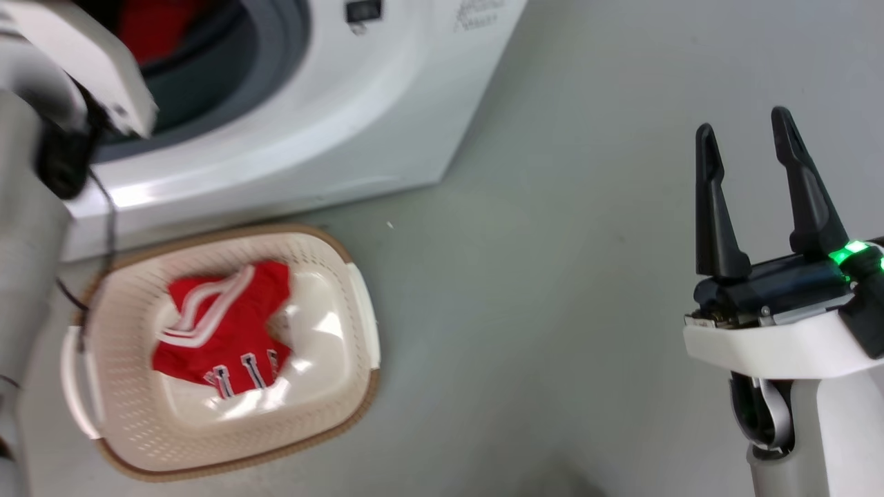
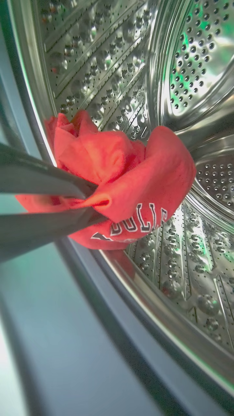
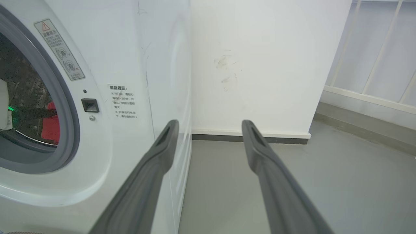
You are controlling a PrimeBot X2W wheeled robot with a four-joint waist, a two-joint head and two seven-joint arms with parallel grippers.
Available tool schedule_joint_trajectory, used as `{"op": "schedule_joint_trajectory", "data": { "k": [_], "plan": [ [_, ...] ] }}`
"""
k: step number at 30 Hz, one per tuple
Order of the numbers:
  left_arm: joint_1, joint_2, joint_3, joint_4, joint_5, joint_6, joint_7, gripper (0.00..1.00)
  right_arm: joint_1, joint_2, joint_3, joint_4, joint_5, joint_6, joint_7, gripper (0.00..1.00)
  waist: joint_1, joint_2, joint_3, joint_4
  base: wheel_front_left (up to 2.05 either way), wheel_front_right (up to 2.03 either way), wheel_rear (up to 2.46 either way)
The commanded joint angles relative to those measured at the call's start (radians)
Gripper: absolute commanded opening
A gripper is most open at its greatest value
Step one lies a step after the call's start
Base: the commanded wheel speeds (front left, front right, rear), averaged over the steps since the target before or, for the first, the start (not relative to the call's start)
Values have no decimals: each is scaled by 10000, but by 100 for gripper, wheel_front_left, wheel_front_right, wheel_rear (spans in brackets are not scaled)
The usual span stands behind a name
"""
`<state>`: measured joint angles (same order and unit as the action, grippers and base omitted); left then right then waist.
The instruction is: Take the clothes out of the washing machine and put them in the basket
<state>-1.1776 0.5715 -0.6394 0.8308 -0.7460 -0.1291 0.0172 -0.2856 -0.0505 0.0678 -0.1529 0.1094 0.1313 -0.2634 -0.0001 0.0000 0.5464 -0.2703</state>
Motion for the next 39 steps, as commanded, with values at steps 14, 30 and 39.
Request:
{"op": "schedule_joint_trajectory", "data": {
  "k": [14, 30, 39],
  "plan": [
    [2935, -928, -613, -781, -240, 175, -2451, 0, 1130, 9, -253, 780, -211, -10, -20, 100, 1, 0, -3459, 1844, 0, 0, 0],
    [7056, -107, -13, -5636, 7, 2077, -2764, 0, 1924, 12, -395, 989, -255, -10, -20, 100, 1, 0, -4546, 2302, 0, 0, 0],
    [8481, 107, -260, -5785, -315, 2378, -2447, 0, 1748, 10, -303, 835, -249, -10, -20, 100, 1, 0, -3984, 2116, 0, 0, 0]
  ]
}}
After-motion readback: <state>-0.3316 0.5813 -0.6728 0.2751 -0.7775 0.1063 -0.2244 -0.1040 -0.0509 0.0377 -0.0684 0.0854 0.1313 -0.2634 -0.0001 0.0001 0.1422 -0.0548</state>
